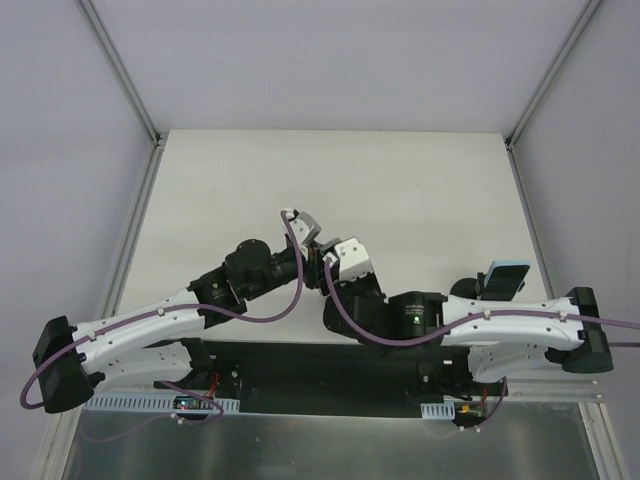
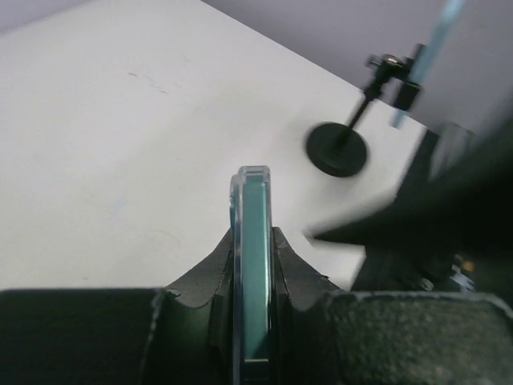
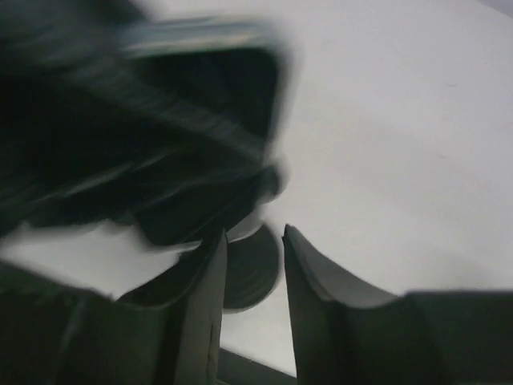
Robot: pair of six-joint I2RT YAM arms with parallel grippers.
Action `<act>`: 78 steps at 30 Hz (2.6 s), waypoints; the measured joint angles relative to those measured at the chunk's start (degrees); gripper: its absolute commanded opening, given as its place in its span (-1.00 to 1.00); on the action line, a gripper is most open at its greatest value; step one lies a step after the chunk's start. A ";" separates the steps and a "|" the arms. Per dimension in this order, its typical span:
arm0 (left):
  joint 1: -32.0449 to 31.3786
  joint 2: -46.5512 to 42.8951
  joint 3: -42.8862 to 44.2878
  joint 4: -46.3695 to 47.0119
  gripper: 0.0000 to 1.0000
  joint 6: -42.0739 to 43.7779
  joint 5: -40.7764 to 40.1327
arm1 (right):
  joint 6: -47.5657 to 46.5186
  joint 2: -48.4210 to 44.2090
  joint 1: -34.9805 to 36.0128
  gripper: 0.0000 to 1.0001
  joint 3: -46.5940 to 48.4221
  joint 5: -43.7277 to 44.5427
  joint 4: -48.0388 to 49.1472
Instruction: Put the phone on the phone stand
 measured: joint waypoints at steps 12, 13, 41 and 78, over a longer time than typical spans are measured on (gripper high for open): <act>5.09 1.49 -0.33 0.74 -1.00 10.34 -8.85 | -7.61 -16.81 6.69 0.47 -1.16 -31.21 12.13; 5.07 1.01 -0.44 0.28 -1.00 10.73 -7.76 | -8.63 -18.18 4.90 0.47 -2.16 -32.50 12.22; 4.85 23.34 18.51 -0.31 -1.00 14.88 37.53 | -25.14 -41.88 -20.28 0.49 -1.88 -59.28 4.81; -6.69 46.80 41.31 4.28 0.87 4.90 29.92 | -18.82 -54.10 -20.33 0.54 -1.25 -52.70 0.33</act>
